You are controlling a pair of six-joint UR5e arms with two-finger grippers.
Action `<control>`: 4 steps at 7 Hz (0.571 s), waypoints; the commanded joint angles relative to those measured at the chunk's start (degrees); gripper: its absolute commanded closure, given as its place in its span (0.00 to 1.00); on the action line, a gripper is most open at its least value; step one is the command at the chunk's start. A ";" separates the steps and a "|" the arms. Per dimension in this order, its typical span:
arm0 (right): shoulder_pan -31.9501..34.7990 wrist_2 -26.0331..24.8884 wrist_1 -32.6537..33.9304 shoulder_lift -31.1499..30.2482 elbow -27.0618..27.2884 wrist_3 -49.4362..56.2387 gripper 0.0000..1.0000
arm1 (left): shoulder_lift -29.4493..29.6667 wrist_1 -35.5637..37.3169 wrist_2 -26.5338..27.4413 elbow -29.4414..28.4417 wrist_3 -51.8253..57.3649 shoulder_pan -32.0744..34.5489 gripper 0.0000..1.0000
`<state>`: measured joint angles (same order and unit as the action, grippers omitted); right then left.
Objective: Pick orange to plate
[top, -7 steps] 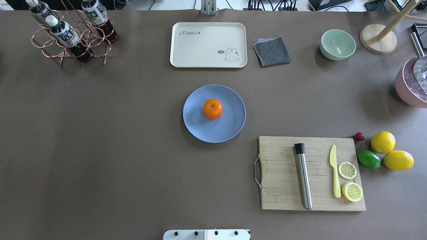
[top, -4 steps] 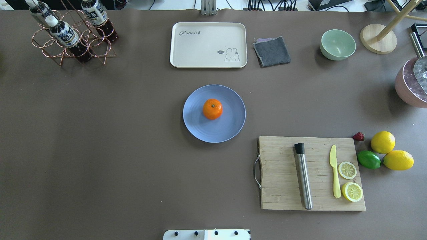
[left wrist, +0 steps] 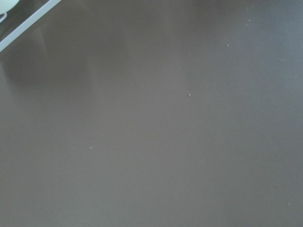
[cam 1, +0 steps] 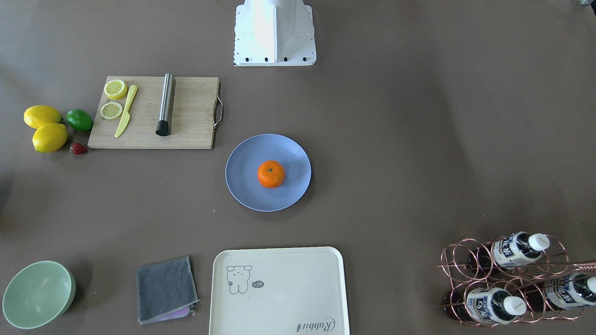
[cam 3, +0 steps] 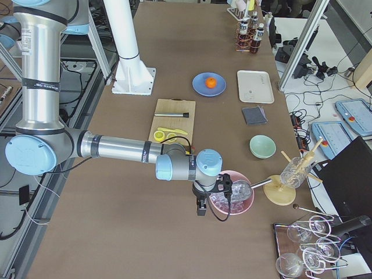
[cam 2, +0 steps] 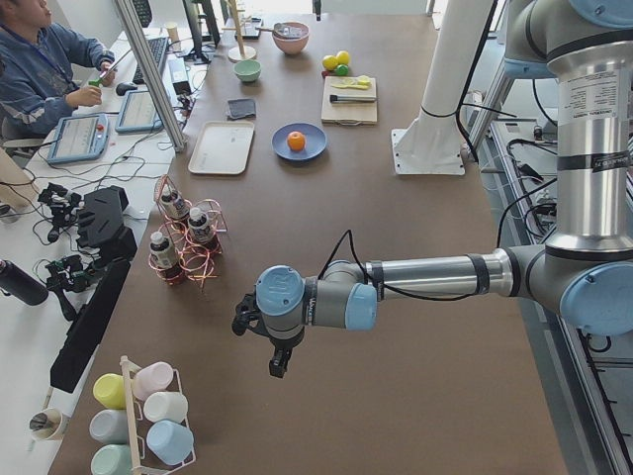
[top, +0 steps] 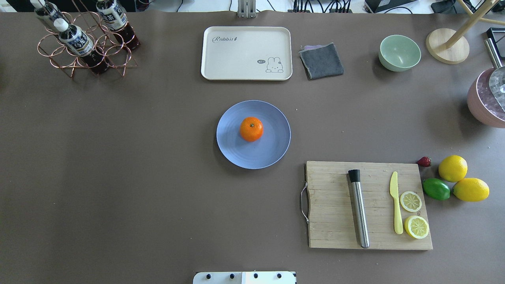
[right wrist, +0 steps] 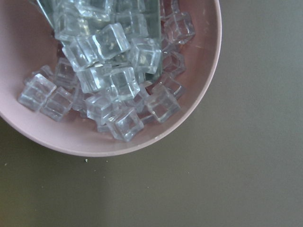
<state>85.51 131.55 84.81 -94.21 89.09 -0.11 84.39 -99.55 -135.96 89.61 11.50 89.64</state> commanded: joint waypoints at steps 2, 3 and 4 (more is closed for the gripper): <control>-0.35 0.29 10.98 2.54 5.29 -0.15 0.00 | -0.37 0.14 0.26 -0.05 -0.16 0.01 0.01; -0.35 0.46 10.82 2.36 5.48 0.20 0.00 | -0.46 0.14 0.17 -0.31 -0.25 0.01 0.01; -0.35 0.37 10.82 2.53 5.48 0.20 0.00 | -0.46 -0.21 0.34 -1.27 -0.16 0.01 0.01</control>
<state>85.16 131.95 95.21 -91.82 94.27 -0.03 84.00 -99.47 -135.73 89.16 11.30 89.65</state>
